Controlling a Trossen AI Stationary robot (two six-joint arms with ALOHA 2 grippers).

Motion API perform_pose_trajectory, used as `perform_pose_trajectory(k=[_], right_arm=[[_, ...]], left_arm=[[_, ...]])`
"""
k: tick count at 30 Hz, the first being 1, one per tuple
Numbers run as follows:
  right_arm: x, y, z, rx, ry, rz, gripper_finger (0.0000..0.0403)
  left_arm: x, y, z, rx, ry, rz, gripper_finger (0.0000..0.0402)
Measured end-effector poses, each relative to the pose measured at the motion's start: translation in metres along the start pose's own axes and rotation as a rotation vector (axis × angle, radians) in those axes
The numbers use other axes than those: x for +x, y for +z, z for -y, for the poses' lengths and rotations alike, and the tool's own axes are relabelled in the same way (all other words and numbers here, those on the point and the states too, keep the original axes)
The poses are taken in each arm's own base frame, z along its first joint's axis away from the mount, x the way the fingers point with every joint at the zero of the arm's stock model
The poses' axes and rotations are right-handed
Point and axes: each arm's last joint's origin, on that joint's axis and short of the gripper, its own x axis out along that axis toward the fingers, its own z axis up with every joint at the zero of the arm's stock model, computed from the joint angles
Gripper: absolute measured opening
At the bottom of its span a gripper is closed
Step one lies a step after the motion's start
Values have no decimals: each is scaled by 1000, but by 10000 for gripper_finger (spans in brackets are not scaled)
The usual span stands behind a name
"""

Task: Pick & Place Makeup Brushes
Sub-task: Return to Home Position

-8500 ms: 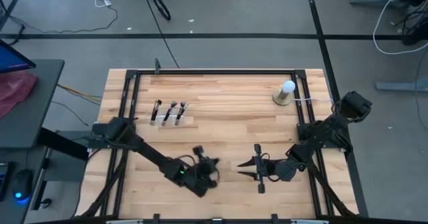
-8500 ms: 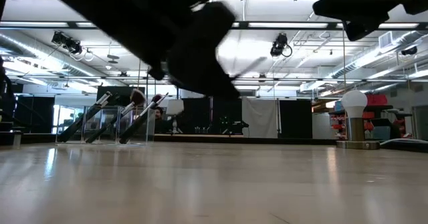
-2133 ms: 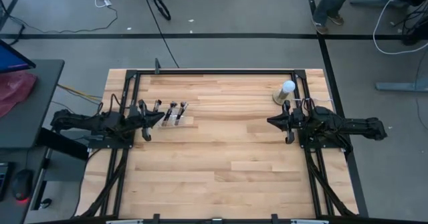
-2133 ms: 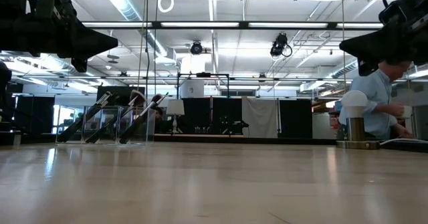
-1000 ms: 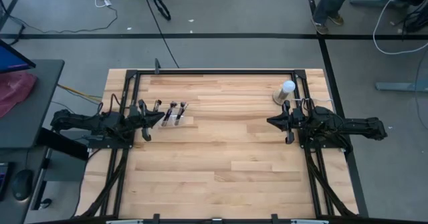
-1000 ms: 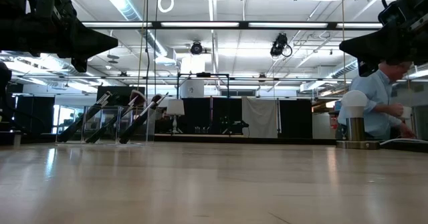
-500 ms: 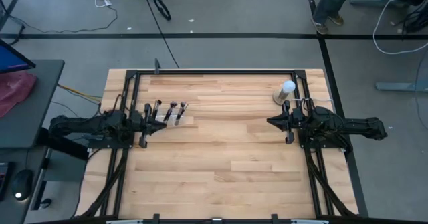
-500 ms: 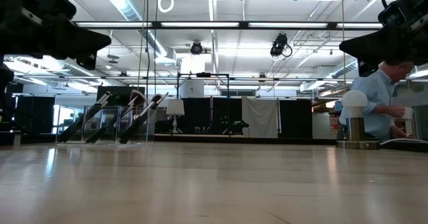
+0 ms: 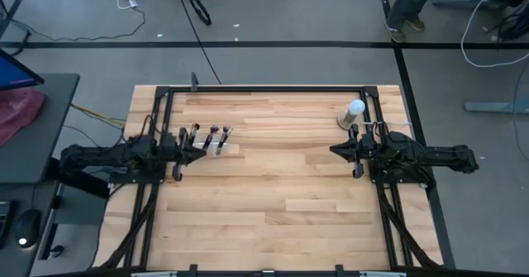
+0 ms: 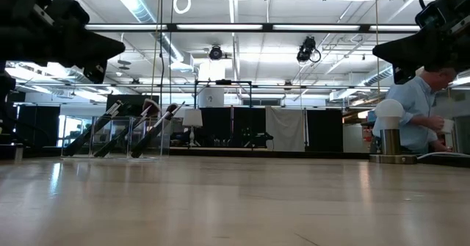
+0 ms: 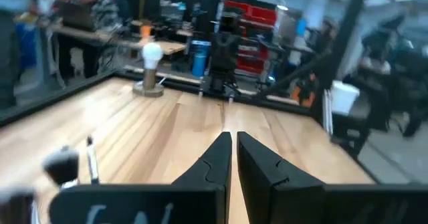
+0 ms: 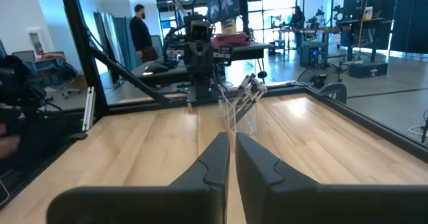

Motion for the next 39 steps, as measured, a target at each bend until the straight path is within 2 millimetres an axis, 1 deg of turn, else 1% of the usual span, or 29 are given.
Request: perform_pose_trajectory(k=[3,5,39], right_arm=[[0,0,0,0,0,0,29],[0,0,0,0,0,0,29],[0,0,0,0,0,0,29]], left_arm=[[0,2,0,-89,15,22,30],[0,2,0,-110,12,29,30],[0,4,0,-110,12,41,30]])
